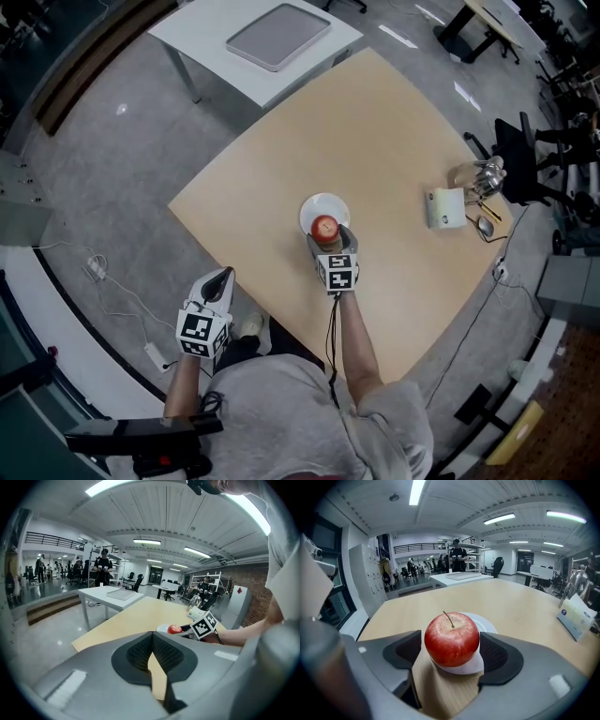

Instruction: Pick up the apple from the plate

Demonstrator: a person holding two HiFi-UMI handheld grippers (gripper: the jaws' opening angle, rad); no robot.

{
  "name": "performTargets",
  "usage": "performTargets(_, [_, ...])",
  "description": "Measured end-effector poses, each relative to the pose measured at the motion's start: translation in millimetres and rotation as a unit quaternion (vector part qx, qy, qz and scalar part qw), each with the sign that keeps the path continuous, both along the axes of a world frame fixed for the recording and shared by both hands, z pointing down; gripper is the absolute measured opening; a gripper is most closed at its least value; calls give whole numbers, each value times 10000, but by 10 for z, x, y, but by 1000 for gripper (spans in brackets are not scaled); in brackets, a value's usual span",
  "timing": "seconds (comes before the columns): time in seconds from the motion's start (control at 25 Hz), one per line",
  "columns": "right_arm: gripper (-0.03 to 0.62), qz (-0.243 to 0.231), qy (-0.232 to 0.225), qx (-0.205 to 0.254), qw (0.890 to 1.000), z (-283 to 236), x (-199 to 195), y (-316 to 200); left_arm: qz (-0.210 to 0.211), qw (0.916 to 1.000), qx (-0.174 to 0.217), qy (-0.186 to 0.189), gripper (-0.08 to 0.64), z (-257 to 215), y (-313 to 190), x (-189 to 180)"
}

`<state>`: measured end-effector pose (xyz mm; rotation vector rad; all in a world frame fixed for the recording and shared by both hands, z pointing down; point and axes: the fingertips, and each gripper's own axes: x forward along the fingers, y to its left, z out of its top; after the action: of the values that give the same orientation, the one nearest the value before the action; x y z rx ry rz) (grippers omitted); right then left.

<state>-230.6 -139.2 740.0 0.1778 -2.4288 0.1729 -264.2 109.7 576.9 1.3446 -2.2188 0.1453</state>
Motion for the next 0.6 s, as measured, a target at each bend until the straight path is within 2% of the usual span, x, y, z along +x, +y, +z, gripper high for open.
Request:
performTargets(0.16, [370,70,-9,34,10000,-10,-2,-18,-2,10000,-22,23,20,25,8,5])
performTargets(0.6, [368,125,-76,-9,9999,10,-1,-18,27,10000,-27,21,20,26,12,13])
